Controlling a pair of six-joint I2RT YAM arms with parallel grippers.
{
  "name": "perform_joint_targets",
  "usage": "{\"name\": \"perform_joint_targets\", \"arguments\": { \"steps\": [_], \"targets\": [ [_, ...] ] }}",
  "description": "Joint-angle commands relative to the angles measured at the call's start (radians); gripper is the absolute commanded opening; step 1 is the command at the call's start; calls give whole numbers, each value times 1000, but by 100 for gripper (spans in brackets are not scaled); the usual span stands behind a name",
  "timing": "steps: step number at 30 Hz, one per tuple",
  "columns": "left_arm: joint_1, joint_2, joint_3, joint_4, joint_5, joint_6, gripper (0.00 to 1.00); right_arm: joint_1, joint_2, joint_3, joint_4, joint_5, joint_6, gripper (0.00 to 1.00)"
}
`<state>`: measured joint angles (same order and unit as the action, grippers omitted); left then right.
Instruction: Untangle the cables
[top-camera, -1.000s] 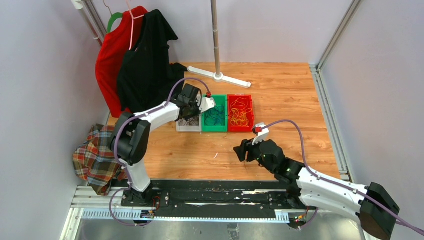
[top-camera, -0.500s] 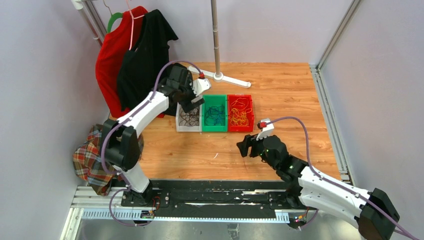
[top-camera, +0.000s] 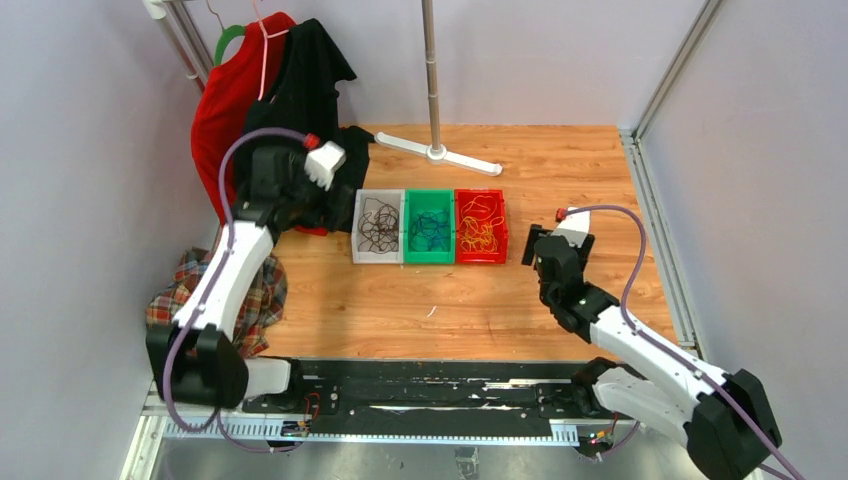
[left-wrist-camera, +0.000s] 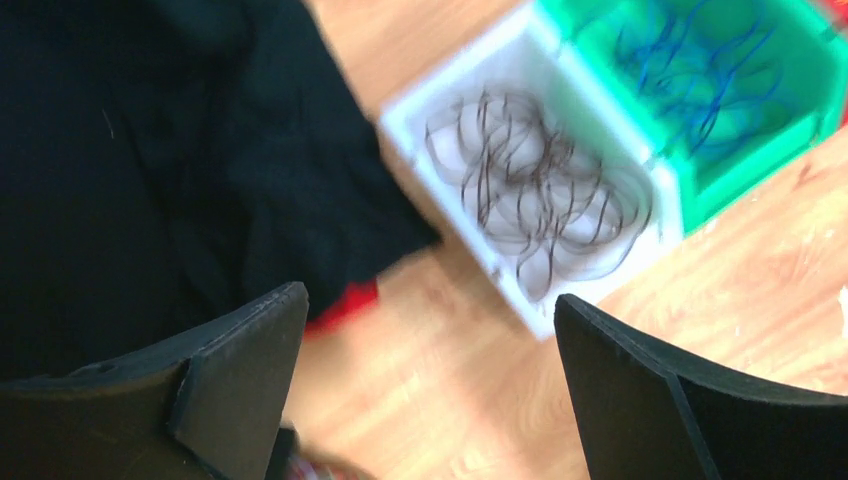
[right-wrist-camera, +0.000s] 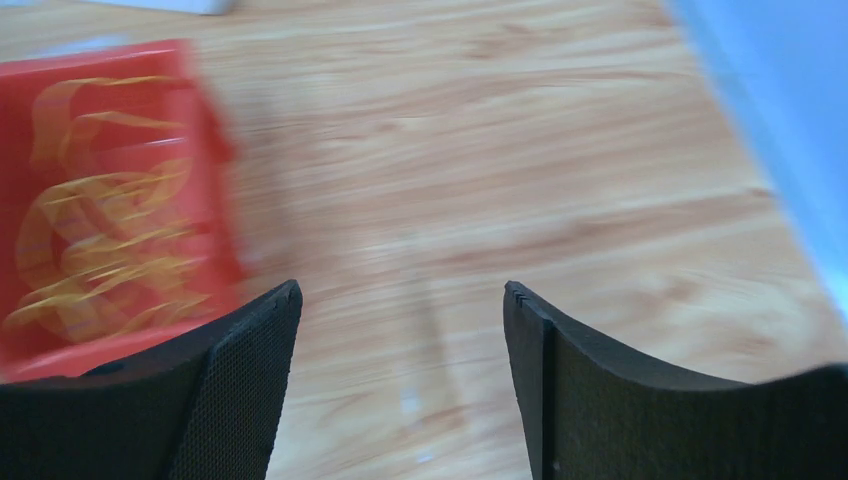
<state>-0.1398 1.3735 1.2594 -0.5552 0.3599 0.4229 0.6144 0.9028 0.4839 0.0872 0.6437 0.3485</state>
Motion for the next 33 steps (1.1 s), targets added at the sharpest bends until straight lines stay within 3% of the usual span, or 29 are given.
{"name": "perform_joint_targets", "arguments": {
  "steps": [1,4,6,9,16,25,30,33],
  "targets": [
    [103,-172,-428,313,18,-163,98,-115,97,3,40,354,-124,74],
    [142,-266,-653,539,8,-186,98,-197,162,15,43,372,-81,74],
    [188,-325,-793,691,94,-254,98,-267,170,-16,88,329,-52,74],
    [198,-357,-915,885,80,-315,98,-340,144,-67,183,275,-66,75],
    [198,-271,-979,1082,-68,-296,98,-412,180,-144,282,271,-150,75],
    [198,-183,-987,1286,-153,-359,98,-437,255,-265,664,194,-255,76],
    [198,-55,-1086,1629,-159,-391,98,-463,359,-292,847,122,-304,76],
    [198,15,-1155,1851,-188,-414,98,-463,354,-306,870,27,-348,76]
  ]
}}
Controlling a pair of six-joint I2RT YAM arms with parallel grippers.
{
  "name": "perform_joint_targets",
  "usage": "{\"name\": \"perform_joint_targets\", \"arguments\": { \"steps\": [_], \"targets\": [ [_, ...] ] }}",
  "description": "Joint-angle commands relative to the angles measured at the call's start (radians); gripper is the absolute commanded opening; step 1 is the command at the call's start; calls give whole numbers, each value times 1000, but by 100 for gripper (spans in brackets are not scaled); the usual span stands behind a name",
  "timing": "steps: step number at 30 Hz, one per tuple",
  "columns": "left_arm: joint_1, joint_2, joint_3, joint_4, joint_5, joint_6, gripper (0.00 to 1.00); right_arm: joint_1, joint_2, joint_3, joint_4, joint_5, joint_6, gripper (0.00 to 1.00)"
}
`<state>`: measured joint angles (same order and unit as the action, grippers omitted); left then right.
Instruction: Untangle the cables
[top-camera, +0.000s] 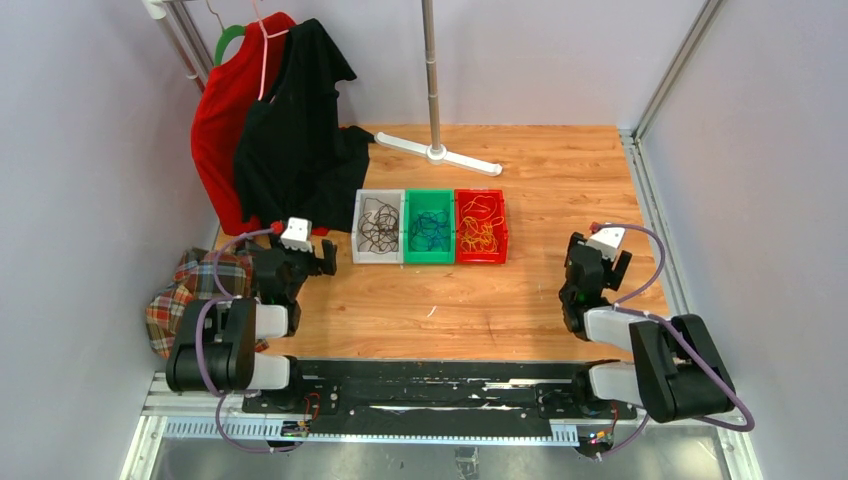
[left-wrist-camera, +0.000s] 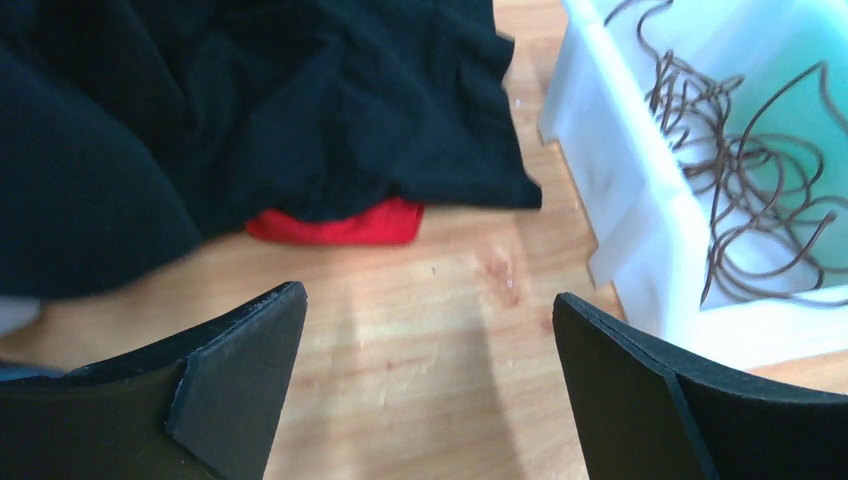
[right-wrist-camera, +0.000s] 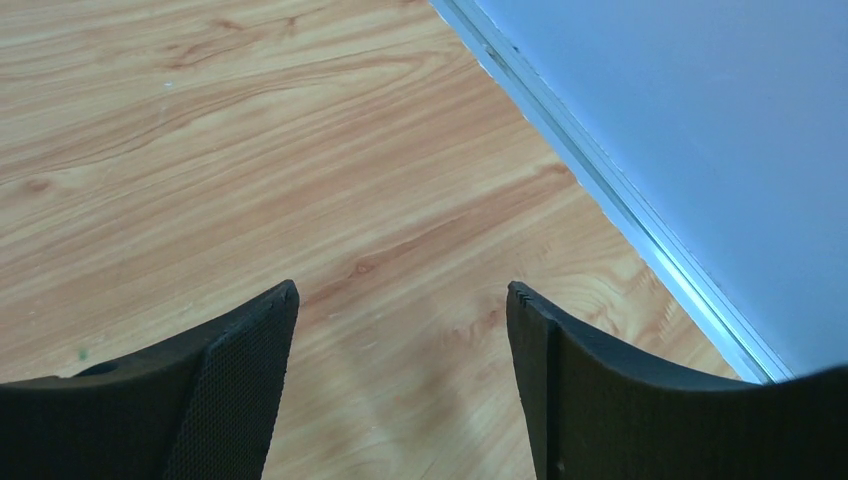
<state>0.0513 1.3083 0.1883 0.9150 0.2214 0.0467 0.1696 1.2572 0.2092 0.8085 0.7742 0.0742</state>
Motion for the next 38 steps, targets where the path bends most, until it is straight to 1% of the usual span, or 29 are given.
{"name": "perform_joint_targets", "arguments": {
  "steps": [1,3,4,5,6,7,8,10,11,12,14,21,38],
  "targets": [
    [7,80,-99,402,-54,-40,98,-18,-8,-51,196,-137,-90,76],
    [4,53,-108,370,-59,-33,98,-18,-4,-79,251,-234,-132,76],
    [1,49,-108,364,-62,-31,98,-18,27,-79,266,-324,-164,76],
    [-4,55,-103,366,-67,-28,98,-19,88,-82,321,-404,-197,76],
    [-8,63,-98,366,-72,-26,98,-16,175,-95,476,-421,-238,77],
    [-15,65,-91,354,-76,-22,98,-14,231,-103,576,-394,-249,78],
    [-19,62,-81,328,-81,-18,98,-5,214,-92,526,-345,-239,78],
    [-29,56,-44,265,-96,-10,98,-13,144,-31,280,-340,-188,79],
    [-36,63,-13,215,-100,-4,98,-34,135,2,204,-357,-160,79],
    [-39,65,7,165,-98,2,98,-64,139,27,173,-377,-141,79],
    [-51,58,8,148,-114,10,98,-74,145,24,182,-393,-136,79],
    [-51,58,0,172,-134,2,98,-74,140,12,207,-394,-141,79],
    [-51,58,0,171,-135,2,98,-76,144,11,214,-399,-142,79]
  ]
}}
